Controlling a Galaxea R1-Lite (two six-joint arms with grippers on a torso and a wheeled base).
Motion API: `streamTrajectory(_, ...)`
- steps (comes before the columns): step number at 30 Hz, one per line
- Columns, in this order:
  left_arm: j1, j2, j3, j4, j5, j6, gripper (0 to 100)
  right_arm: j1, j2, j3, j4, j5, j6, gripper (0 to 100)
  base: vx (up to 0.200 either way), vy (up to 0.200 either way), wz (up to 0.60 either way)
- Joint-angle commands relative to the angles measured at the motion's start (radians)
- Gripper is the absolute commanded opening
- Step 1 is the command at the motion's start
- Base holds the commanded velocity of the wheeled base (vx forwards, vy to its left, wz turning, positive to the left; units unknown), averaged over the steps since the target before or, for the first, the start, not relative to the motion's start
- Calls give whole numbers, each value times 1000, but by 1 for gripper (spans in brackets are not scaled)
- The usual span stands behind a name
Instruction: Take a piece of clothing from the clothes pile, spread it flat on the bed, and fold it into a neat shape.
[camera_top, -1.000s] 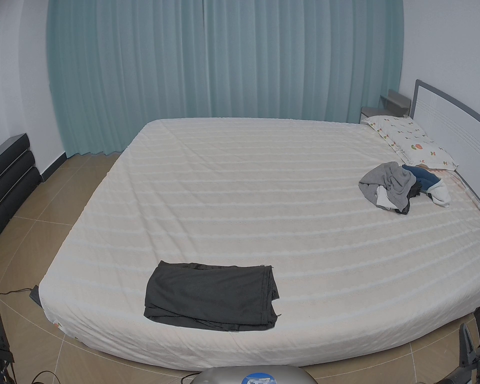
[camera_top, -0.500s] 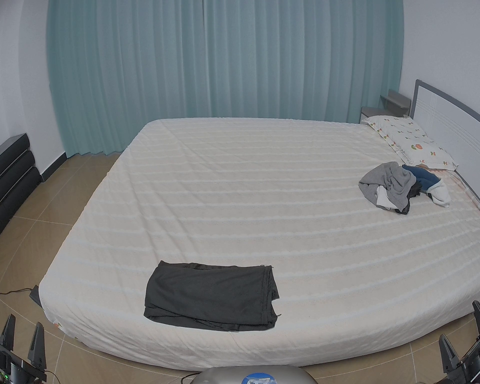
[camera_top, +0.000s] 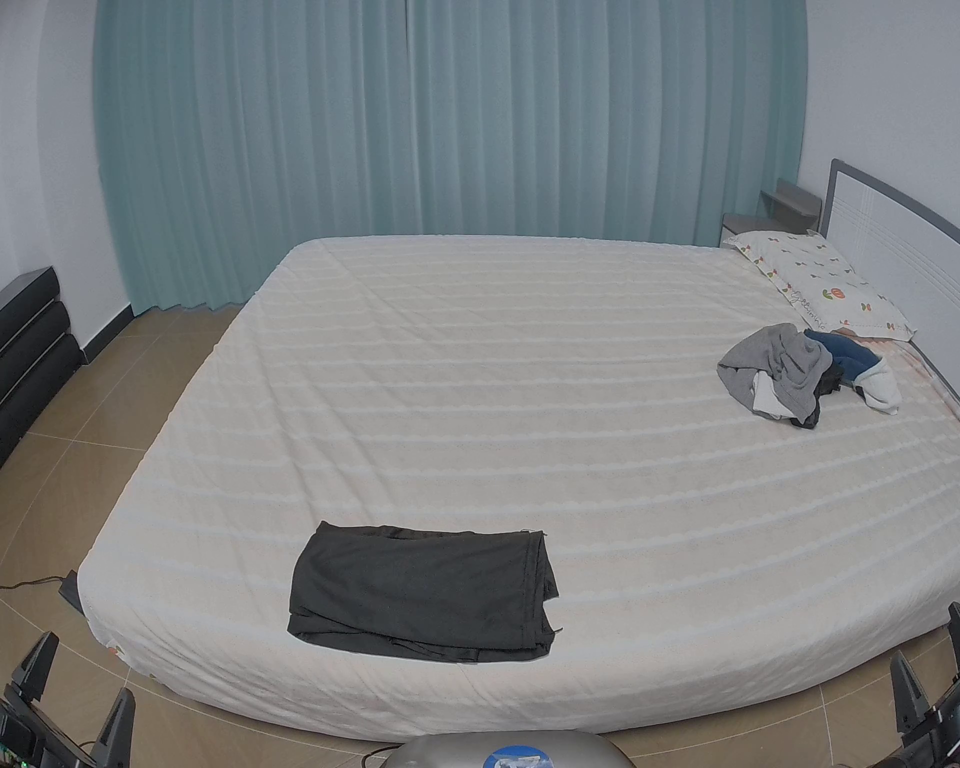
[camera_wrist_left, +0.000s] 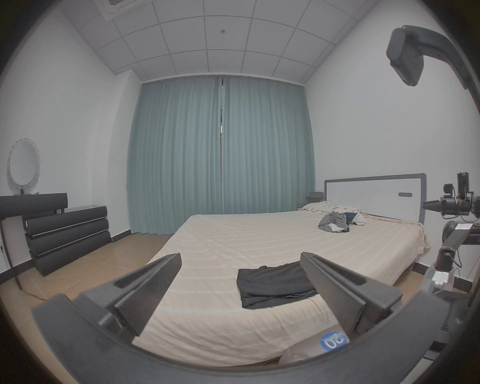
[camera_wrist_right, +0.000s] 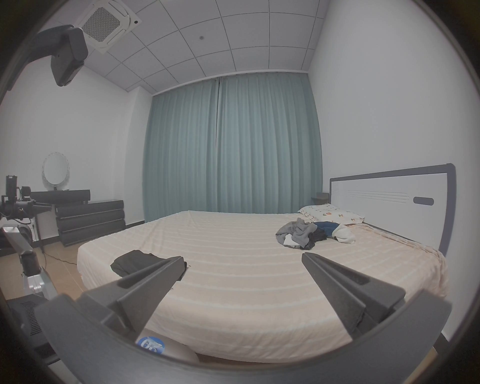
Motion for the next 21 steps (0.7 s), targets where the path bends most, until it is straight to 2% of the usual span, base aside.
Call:
streamTrajectory(1,1,5,18,0,11,4,100,0,-12,16,41,-60,-22,100,0,0,0)
streamTrajectory(2,1,3,18,-5,31,27,100,0,-12,16,59,-92,-25,100,0,0,0)
streamTrajectory(4,1,3,18,-6,56,58,100,0,-12,16,49,-88,-25,100,0,0,0)
streamTrajectory(5,0,3,18,-6,137,144,100,0,-12,18,62,-65,-20,100,0,0,0)
streamTrajectory(7,0,3,18,-6,148,168,100,0,-12,13,84,-63,-11,100,0,0,0)
streamTrajectory(9,1,5,18,-6,132,156,100,0,-12,13,85,-63,-5,100,0,0,0)
streamTrajectory(12,0,5,18,3,2,29,100,0,-12,13,84,-65,3,100,0,0,0)
streamTrajectory(13,0,5,18,3,2,29,100,0,-12,13,84,-65,3,100,0,0,0)
streamTrajectory(14,0,5,16,5,-15,-25,100,0,-12,16,79,-66,7,100,0,0,0)
streamTrajectory(17,1,5,18,-1,37,-54,100,0,-12,18,72,-68,12,100,0,0,0)
streamTrajectory(20,1,0,18,55,181,-45,100,2,-12,18,70,-68,18,100,0,0,0)
streamTrajectory(21,1,0,18,71,191,-48,100,0,-12,18,70,-68,21,100,0,0,0)
